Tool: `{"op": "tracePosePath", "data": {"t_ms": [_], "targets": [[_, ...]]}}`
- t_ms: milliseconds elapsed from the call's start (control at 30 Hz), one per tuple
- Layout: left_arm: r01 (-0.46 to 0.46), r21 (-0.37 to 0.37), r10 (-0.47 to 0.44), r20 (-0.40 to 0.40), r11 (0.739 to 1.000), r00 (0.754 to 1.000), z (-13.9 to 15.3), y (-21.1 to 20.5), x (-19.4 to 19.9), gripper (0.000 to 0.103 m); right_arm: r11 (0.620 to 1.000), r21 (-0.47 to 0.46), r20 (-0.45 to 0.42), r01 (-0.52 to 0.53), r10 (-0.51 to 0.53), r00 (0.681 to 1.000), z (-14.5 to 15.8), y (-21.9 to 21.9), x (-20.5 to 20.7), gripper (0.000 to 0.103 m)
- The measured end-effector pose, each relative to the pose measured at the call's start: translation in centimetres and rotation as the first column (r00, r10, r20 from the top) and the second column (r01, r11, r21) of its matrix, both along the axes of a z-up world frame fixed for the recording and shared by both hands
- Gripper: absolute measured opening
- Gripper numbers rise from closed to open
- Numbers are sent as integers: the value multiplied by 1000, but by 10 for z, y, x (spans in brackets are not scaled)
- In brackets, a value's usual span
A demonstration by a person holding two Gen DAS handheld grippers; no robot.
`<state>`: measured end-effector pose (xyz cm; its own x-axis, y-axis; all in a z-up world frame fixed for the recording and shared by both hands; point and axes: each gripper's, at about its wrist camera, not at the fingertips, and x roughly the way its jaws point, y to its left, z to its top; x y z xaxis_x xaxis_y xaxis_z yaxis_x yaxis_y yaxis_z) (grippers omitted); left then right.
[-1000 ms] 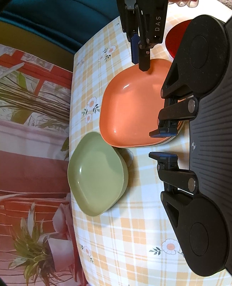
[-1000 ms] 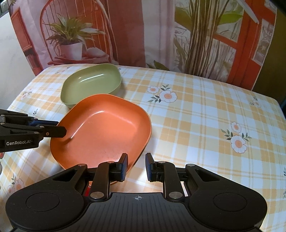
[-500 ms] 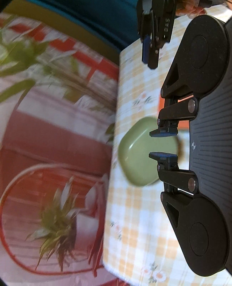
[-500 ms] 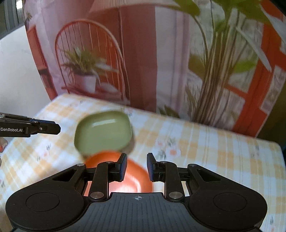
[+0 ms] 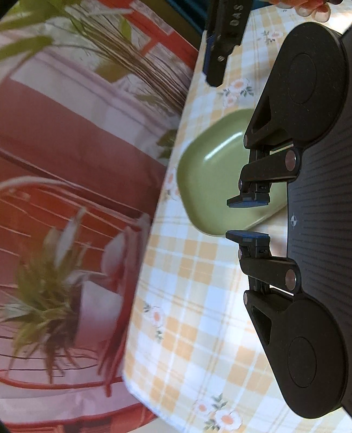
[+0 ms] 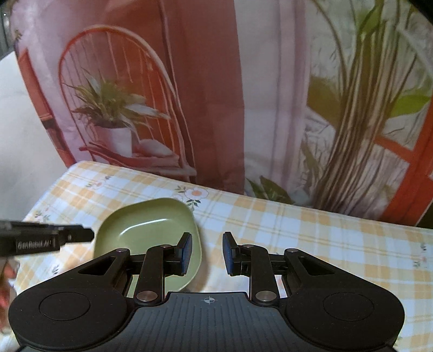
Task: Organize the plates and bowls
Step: 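Close both grippers on the rim of the green dish, then lift the green dish with both grippers and lower it onto the orange dish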
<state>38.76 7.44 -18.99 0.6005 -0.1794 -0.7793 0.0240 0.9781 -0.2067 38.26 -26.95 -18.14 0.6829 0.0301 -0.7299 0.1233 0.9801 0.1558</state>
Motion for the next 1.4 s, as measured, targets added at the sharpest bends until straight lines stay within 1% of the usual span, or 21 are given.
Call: {"op": "tracePosePath", "data": {"t_ms": [133,267,400,533,600,633,667,767,933,1033,1233,1400], "targets": [[6,11,-5,-18,1000,1000,-13,1,5,18,1000,-6,-31,-9,9,999,-18,0,21,23],[19,13,-18,-43,1000,999,-24,3,6,19,1000,17,-58,-8,9,998,-32,0,35,23],[17,-15,-17,-35,1000,999,-30,5,4,19,999,9,-84,-31,31,996,-44,4,44,23],[22,-16,-22,-29,1000,999,-32,3,4,18,999,20,-99,-39,41,994,-49,6,51,23],[24,-10,-24,-27,1000,999,-33,1,4,18,999,23,-111,-43,45,993,-51,7,52,21],[30,-16,-30,-25,999,999,-33,0,4,18,999,28,-115,-46,49,992,-52,8,53,14],[38,-21,-38,-22,999,999,-33,-1,5,18,999,27,-115,-44,47,992,-52,9,52,12],[41,6,-40,-8,999,999,-29,-4,6,18,999,23,-96,-44,46,994,-47,10,50,12],[36,-15,-36,33,999,999,-13,-5,6,18,999,22,-48,-40,41,998,-28,6,41,12],[54,15,-54,54,998,997,1,-12,4,18,999,23,-29,-35,35,999,-15,3,34,12],[87,44,-91,85,995,992,21,-24,-8,18,999,45,3,-28,28,1000,7,-2,3,12],[125,61,-131,94,990,987,29,-37,-22,18,998,55,0,-21,21,1000,17,-5,-29,12]]}}
